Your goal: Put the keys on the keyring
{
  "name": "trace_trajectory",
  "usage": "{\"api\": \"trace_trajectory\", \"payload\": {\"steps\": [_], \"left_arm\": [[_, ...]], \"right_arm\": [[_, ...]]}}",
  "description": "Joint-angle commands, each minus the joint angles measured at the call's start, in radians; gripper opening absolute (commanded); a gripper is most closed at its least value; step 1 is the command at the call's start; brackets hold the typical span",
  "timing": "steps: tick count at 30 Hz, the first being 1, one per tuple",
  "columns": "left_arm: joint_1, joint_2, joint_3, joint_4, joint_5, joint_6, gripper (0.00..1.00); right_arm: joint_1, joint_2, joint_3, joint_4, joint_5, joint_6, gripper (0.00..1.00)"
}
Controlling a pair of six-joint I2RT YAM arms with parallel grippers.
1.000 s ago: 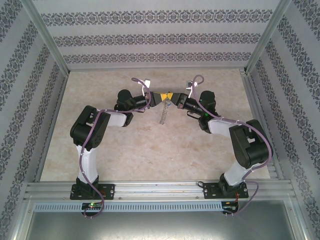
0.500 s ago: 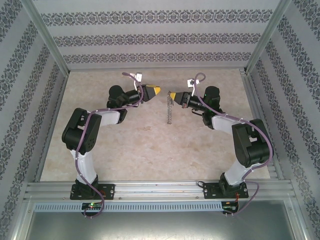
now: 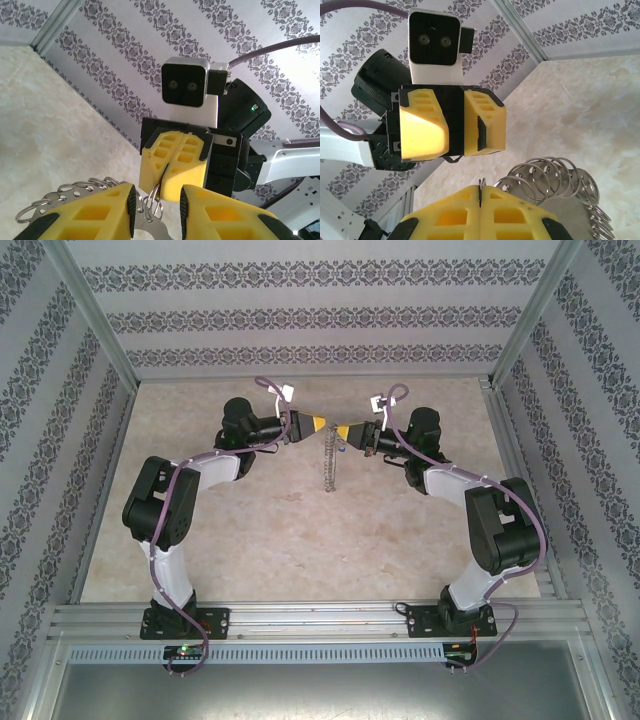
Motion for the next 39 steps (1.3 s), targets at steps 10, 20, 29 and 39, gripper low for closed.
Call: {"api": "trace_trajectory", "payload": {"steps": [10,20,29,39], "left_arm": [[-0.034,0.016,0.059,-0.032,0.066,0.019,0.3],[-0.061,0.038,0.073,-0.029,0.08,0.015,0.3],[-0.062,0.038,0.064,-0.041,0.068,0.032,0.3],[-0.061,0.005,0.046,-0.162,-0.017,0.148,0.35]], "right_arm": [[-0.004,-0.002,0.039,0.046,-0.048,-0.023,0.0],[-0.002,0.011,0.041,0.043,-0.043,-0.024,0.0],[-0.004,0.015,0.04,0.048,-0.039,-0.022,0.0],[-0.01,0.008,0.032,0.049,-0.039,-0.023,0.0]]}}
